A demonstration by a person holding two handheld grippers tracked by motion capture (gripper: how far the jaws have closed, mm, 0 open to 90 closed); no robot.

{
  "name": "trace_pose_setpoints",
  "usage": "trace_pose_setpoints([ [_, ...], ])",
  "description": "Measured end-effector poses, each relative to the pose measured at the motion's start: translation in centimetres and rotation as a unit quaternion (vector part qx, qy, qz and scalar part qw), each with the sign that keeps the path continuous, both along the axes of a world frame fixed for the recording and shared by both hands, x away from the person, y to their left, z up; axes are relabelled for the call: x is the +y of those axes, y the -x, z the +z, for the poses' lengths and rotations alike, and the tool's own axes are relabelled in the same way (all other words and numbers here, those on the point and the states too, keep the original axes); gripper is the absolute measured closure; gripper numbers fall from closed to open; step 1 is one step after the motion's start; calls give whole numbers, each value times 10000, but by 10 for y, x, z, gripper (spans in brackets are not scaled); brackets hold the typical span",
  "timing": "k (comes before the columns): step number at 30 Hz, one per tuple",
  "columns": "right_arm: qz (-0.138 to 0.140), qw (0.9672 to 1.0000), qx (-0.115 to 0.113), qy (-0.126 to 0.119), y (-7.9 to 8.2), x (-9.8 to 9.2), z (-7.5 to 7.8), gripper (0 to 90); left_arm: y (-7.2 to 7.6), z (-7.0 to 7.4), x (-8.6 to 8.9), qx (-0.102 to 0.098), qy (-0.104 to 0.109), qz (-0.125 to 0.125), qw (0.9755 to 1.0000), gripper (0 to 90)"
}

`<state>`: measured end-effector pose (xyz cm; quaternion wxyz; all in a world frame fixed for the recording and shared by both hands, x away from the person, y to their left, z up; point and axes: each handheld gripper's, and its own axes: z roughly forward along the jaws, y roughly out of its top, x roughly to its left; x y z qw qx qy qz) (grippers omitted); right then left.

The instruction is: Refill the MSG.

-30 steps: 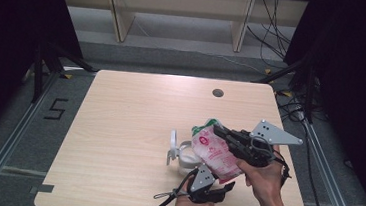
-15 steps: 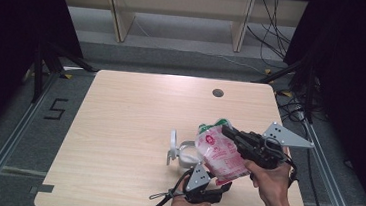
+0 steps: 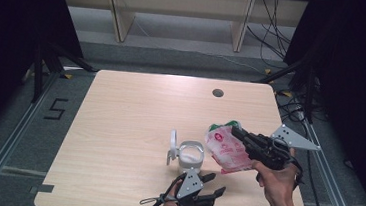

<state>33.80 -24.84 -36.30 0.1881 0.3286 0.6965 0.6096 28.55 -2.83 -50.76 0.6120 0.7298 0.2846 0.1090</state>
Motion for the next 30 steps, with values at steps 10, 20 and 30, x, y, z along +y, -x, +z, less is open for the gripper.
trace_pose_setpoints([
  [10,-134,9997,202,23,-6,-10,-21,900,0,1,7,-212,-34,-105,9997,461],
  [20,-292,9992,220,-135,-3,-24,-24,900,0,2,16,-224,-34,9,9997,459],
  [30,-466,9985,251,-127,-3,-37,-28,900,4,3,27,-156,-295,-49,9994,421],
])
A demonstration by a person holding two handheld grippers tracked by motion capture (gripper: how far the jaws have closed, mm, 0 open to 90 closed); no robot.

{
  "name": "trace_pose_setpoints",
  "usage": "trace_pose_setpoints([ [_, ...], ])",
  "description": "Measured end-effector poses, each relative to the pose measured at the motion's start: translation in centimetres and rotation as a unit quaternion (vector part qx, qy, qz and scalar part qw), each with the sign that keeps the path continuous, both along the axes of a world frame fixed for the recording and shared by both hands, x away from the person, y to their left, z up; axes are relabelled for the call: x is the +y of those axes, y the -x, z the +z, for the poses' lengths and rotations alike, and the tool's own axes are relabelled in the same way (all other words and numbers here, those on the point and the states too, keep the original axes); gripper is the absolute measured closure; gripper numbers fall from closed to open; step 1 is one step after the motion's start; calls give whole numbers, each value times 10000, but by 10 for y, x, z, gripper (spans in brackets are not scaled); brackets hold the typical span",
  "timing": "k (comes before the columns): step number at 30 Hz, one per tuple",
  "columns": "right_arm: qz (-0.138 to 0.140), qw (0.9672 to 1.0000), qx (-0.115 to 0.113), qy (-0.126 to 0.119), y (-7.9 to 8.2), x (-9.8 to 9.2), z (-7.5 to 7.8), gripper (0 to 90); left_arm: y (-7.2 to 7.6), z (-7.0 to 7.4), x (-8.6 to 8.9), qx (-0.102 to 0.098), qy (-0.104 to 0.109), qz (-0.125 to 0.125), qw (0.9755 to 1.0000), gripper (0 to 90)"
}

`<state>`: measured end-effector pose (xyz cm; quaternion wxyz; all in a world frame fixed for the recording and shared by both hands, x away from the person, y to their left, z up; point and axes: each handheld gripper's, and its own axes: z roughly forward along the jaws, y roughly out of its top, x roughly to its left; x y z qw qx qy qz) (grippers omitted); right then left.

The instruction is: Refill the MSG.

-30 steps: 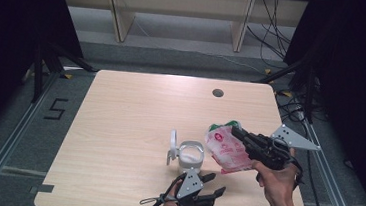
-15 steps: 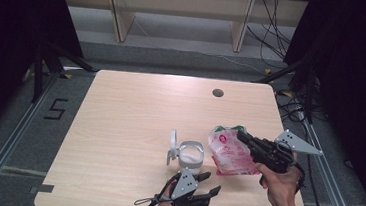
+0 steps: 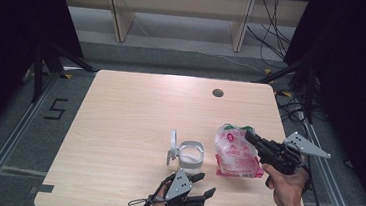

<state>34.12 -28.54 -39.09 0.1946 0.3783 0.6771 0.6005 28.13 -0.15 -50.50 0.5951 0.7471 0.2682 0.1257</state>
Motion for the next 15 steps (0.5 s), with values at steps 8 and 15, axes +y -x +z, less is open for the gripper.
trace_pose_setpoints([
  [8,-278,9995,46,106,0,-7,-4,900,5,-2,3,189,46,121,9997,381],
  [15,-438,9988,88,179,-3,-15,-10,900,5,-2,9,98,-81,45,9999,368],
])
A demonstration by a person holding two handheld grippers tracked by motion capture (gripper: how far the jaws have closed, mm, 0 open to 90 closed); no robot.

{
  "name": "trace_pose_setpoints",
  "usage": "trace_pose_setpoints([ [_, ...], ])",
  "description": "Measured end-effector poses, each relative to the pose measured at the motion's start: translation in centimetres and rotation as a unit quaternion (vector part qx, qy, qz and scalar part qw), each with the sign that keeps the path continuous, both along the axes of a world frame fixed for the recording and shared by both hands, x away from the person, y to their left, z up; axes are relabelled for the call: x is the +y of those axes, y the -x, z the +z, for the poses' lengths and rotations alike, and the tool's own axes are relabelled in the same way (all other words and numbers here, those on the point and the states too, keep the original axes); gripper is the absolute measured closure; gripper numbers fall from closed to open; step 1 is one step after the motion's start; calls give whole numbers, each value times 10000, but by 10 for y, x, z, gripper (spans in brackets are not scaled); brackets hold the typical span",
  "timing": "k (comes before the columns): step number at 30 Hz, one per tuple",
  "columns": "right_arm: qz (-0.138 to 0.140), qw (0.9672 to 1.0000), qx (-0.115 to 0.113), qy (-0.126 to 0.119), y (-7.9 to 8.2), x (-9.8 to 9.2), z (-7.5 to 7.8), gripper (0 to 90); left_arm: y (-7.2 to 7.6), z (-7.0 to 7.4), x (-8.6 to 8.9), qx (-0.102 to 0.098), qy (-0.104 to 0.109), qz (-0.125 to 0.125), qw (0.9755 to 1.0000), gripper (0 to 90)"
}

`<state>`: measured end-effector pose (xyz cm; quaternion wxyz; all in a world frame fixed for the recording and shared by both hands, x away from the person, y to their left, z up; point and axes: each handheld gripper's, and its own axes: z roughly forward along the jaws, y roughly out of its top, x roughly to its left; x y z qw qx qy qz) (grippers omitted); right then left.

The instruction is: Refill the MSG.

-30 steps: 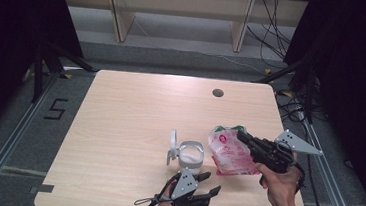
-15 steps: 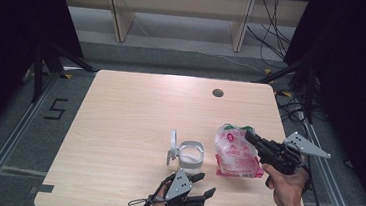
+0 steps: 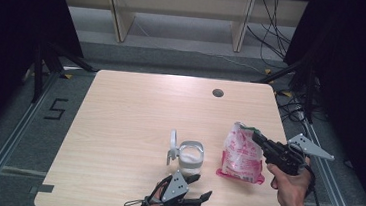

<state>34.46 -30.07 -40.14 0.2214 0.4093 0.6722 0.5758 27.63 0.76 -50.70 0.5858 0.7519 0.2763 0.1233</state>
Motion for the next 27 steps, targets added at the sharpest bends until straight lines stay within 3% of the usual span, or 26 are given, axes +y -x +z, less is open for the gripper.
trace_pose_setpoints([
  [1,-31,10000,-4,-20,0,0,-1,900,0,-1,2,-23,15,-12,10000,366],
  [2,-33,10000,-2,30,-2,-3,-2,900,1,-2,2,123,156,106,9997,364],
  [4,-99,9999,62,-25,-2,-3,-4,900,1,-1,7,84,59,109,9999,362],
  [5,-69,9999,37,77,-3,-5,-4,900,-1,-1,11,-38,-18,74,10000,361],
  [6,-100,9999,-27,101,-4,-5,-6,900,1,-1,12,117,40,205,9997,361],
  [7,-105,9998,38,136,-4,-4,-6,900,1,-1,12,117,40,205,9997,357],
  [9,-130,9996,6,234,-5,-4,-7,900,-2,-2,20,16,-173,176,9997,353],
  [10,-205,9996,98,144,-4,-2,-8,900,-2,-3,21,48,-124,216,9997,353],
  [11,-207,9996,101,187,-4,-2,-9,900,-1,-4,23,97,-88,261,9996,352],
  [13,-169,9995,14,278,-7,-5,-11,900,-1,-4,27,55,-214,207,9995,351],
  [14,-169,9995,14,278,-7,-5,-11,900,-1,-4,28,90,-130,262,9995,351],
  [15,-192,9994,59,290,-6,-6,-11,900,-1,-3,31,8,-261,247,9994,348],
  [16,-252,9993,232,148,-4,-4,-11,900,1,-3,32,82,-198,346,9992,344],
  [17,-231,9993,141,251,-6,-6,-12,900,3,-1,35,67,-200,343,9992,343],
  [20,-235,9990,214,306,-5,-6,-12,900,2,2,41,-71,-251,332,9991,337],
  [21,-280,9988,92,388,-7,-6,-14,900,2,3,43,-59,-283,366,9989,333],
  [23,-299,9989,195,304,-6,-5,-14,900,2,4,46,-26,-249,447,9987,331],
  [24,-254,9988,164,385,-7,-6,-14,900,1,4,47,-84,-242,430,9987,331],
  [27,-294,9984,85,477,-9,-7,-16,900,2,3,49,75,-145,518,9985,323],
])
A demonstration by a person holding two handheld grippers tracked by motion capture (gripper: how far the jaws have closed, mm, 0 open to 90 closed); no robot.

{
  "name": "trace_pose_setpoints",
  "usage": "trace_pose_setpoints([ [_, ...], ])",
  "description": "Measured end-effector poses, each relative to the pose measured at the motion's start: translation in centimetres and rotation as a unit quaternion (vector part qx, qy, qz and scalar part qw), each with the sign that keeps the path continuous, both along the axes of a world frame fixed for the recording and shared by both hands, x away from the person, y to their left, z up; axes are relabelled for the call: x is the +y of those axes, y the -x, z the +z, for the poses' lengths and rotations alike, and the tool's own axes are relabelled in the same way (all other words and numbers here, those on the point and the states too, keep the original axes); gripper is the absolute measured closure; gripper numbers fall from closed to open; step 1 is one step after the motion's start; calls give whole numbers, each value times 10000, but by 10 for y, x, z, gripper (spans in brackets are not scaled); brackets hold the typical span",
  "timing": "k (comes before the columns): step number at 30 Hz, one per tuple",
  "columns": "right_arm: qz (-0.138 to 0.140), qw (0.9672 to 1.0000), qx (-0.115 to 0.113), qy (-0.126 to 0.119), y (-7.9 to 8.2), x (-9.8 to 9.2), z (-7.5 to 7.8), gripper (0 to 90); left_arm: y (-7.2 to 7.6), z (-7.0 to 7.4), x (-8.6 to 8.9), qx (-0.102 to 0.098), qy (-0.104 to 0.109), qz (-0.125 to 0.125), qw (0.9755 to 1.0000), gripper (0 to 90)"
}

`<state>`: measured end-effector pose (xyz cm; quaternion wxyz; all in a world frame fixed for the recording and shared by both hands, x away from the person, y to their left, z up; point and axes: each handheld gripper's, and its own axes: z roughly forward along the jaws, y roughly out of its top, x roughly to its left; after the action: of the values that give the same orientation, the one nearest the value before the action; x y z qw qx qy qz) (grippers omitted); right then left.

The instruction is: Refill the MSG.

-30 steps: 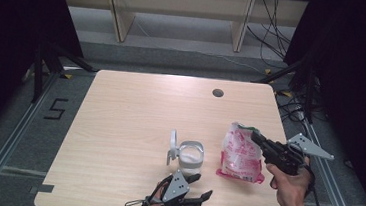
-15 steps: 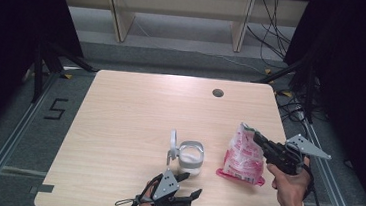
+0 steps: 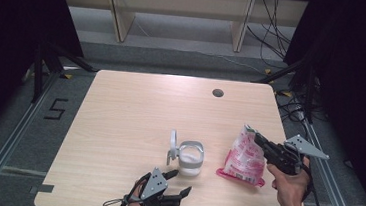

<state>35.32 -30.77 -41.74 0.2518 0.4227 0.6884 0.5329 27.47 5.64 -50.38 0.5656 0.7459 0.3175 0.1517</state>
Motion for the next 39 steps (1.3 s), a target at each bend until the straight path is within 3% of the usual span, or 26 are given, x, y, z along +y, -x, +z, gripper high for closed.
trace_pose_setpoints([
  [3,-32,9999,134,-21,1,1,-2,900,-1,2,4,-94,-151,-51,9998,319],
  [7,-111,9998,160,39,-1,0,-4,900,0,2,5,-8,-30,38,10000,319],
  [8,-109,9996,254,-21,0,1,-5,900,0,2,4,-14,14,40,10000,319],
  [9,-58,9998,165,55,-2,-1,-6,900,0,3,5,14,-59,68,10000,319],
  [10,-59,9998,139,115,-2,-2,-7,900,0,2,4,20,8,89,10000,319],
  [11,-105,9997,181,100,-2,-2,-8,900,-1,2,5,-40,-6,46,10000,319],
  [12,-69,9997,200,79,-3,-2,-8,900,0,2,4,39,44,117,9999,317],
  [13,-74,9997,214,113,-4,-3,-9,900,-2,2,5,-94,-68,6,9999,317],
  [14,-168,9994,303,70,-3,-3,-10,900,-1,2,5,-90,-65,4,9999,317],
  [15,-89,9997,230,95,-5,-4,-12,900,-1,2,5,-12,-21,56,10000,317],
  [16,-220,9989,414,3,-2,-2,-13,900,-2,3,7,-81,-80,19,9999,317],
  [19,-147,9994,298,96,-6,-6,-16,900,-2,1,6,19,-9,62,10000,317],
  [21,-259,9985,475,34,-4,-4,-16,900,-2,1,6,4,-23,86,10000,320],
  [23,-197,9993,302,32,-6,-5,-19,900,-3,1,7,-54,-33,60,10000,320],
  [26,-261,9987,429,25,-6,-4,-20,900,-1,2,7,38,-43,139,9999,321],
  [27,-275,9987,428,52,-6,-4,-20,900,-3,3,8,-95,-110,56,9999,322],
  [28,-289,9989,326,146,-8,-5,-21,899,-3,3,8,-94,-86,61,9999,322],
  [31,-333,9986,312,261,-9,-6,-23,897,-3,1,7,-80,-18,72,9999,320],
  [33,-335,9986,343,216,-10,-6,-23,895,-3,1,7,-75,-12,66,9999,321],
  [34,-361,9985,347,221,-10,-7,-23,894,-3,2,9,-66,-110,72,9999,321],
  [36,-407,9984,345,211,-12,-8,-24,892,-3,1,6,40,44,122,9999,320],
  [37,-430,9983,291,270,-13,-9,-25,891,-3,1,6,40,44,122,9999,320],
  [39,-486,9978,413,177,-15,-8,-27,887,-2,1,6,29,5,127,9999,320],
])
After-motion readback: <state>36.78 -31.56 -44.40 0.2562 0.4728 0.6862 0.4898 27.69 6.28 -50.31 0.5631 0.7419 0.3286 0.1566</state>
